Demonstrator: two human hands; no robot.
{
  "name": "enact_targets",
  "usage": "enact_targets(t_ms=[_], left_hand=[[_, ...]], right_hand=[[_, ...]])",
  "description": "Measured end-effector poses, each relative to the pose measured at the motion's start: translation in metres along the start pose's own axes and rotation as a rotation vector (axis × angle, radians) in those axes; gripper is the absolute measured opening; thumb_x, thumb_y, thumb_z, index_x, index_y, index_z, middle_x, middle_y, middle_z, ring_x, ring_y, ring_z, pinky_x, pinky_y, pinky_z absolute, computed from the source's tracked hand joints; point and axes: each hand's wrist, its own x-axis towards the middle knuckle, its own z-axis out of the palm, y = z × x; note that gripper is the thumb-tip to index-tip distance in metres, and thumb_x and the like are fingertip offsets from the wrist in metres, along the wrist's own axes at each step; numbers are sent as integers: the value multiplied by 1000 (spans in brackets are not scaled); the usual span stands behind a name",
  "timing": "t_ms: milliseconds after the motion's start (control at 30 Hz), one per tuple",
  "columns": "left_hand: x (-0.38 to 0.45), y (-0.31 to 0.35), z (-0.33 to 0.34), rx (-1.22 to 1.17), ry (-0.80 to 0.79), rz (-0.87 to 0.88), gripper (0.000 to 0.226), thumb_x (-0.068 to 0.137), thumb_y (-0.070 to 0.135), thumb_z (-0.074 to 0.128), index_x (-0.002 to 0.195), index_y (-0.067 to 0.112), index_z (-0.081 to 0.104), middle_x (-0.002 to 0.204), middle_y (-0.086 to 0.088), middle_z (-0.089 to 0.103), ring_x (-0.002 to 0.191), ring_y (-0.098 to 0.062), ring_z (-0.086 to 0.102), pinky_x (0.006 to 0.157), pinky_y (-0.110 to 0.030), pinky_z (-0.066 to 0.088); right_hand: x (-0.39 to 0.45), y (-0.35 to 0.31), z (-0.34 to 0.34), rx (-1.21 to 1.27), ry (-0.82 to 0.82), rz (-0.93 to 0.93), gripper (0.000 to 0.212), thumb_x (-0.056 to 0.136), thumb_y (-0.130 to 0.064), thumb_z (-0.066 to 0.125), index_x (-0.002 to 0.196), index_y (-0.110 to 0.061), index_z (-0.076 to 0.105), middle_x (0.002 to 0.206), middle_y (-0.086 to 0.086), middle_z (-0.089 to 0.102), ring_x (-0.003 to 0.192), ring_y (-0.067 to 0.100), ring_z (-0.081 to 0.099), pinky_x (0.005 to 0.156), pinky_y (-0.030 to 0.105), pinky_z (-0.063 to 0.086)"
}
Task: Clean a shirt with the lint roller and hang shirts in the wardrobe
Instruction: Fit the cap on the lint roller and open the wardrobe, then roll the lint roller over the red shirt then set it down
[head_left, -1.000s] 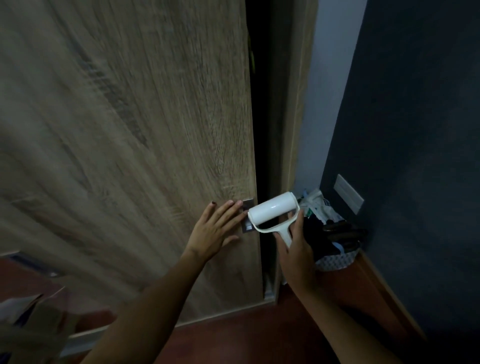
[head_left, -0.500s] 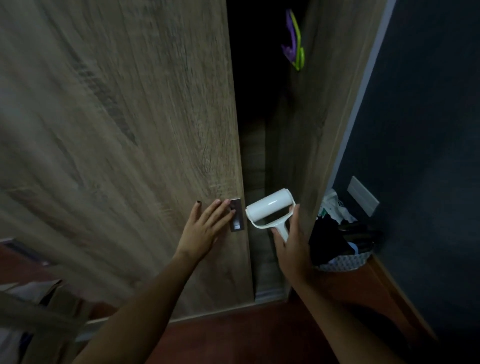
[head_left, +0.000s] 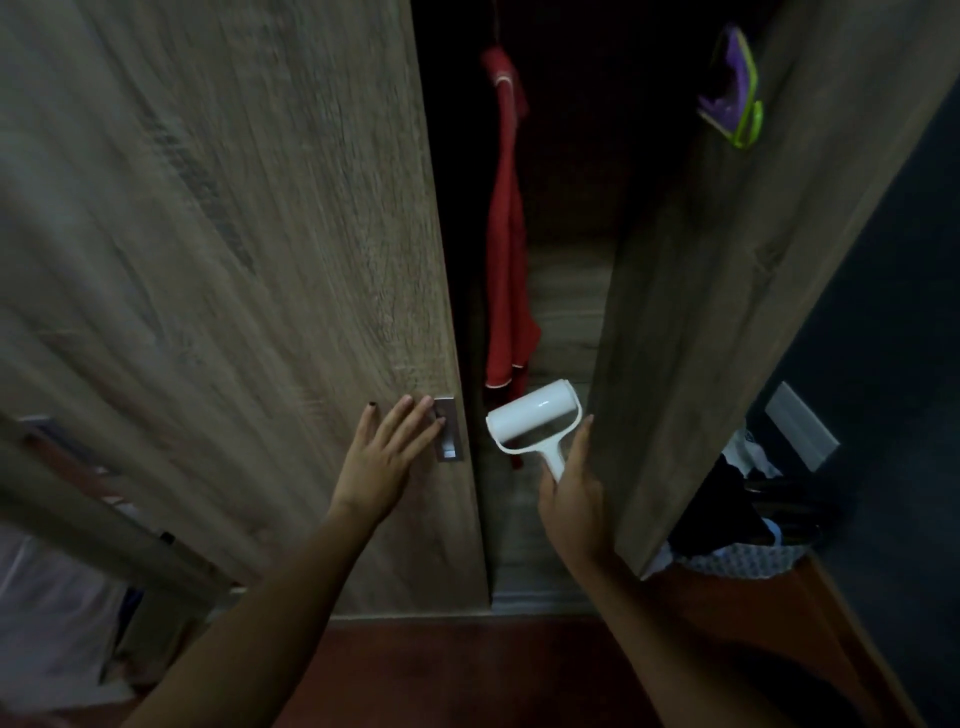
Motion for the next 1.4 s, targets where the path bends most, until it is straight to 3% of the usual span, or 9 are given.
enact_targets(t_ms=[100, 167, 300, 533, 733, 833, 1067, 1200, 1400], left_hand=[[-18, -21, 4, 23, -47, -58, 89, 77, 16, 66, 152, 26, 19, 161, -4, 0, 147, -26, 0, 116, -53, 2], [-28, -33, 7, 37, -73, -92, 90, 76, 14, 66, 152, 26, 19, 161, -3, 0, 147, -27, 2, 116, -51, -3], [-45, -54, 11, 36, -111, -169, 95, 71, 12, 65, 152, 27, 19, 160, -1, -10, 147, -28, -1, 115, -53, 8], [-71, -87, 12, 31, -208, -265, 99, 66, 9, 66, 152, 23, 19, 160, -3, -10, 148, -29, 1, 116, -51, 1], [-87, -106, 9, 57, -272, -368, 94, 76, 14, 65, 153, 23, 13, 161, -6, -7, 142, -26, -21, 115, -54, 5], [-93, -113, 8, 73, -325, -403, 90, 85, 19, 56, 153, 24, -2, 158, -6, -20, 136, -26, -35, 115, -53, -4], [-100, -121, 5, 8, -327, -443, 90, 86, 18, 55, 152, 23, -7, 157, -7, -24, 146, -31, -15, 116, -53, 8], [-91, -103, -2, -50, -242, -513, 82, 83, 22, 59, 152, 15, 15, 161, -11, -3, 147, -33, 1, 112, -62, 13], [-31, -74, -53, -304, 250, -371, 55, 83, 24, 43, 136, 9, 47, 145, -19, 42, 135, -38, 36, 108, -57, 29]], right_hand=[[-1, -14, 14, 36, -50, -58, 41, 92, -22, 59, 129, -6, 52, 94, 15, 70, 85, 32, 68, 66, 37, 52], [-2, -24, 19, 40, -111, -67, 29, 93, -35, 57, 107, -10, 59, 85, 13, 70, 79, 31, 67, 64, 37, 51], [-8, -41, 30, -45, -210, -70, 48, 88, -62, 38, 99, -18, 53, 80, 10, 68, 74, 31, 66, 63, 40, 53], [-11, -70, 39, -30, -291, -93, 43, 91, -57, 44, 99, -17, 54, 86, 15, 69, 84, 38, 64, 66, 39, 48], [-19, -84, 50, 7, -310, -136, 40, 90, -58, 45, 97, -20, 54, 83, 13, 69, 79, 36, 66, 65, 41, 53], [-20, -87, 54, 10, -339, -137, 38, 90, -58, 45, 97, -22, 53, 82, 13, 69, 79, 35, 65, 65, 43, 53], [-23, -90, 62, 23, -346, -149, 51, 82, -71, 30, 95, -26, 49, 74, 7, 67, 71, 29, 66, 62, 44, 55], [-19, -93, 54, 112, -303, -167, 48, 82, -67, 36, 96, -25, 53, 74, 3, 68, 71, 27, 67, 61, 42, 55], [2, -95, 6, 290, -52, -198, 28, 90, -45, 53, 96, -19, 62, 70, -6, 66, 66, 16, 65, 59, 36, 53]])
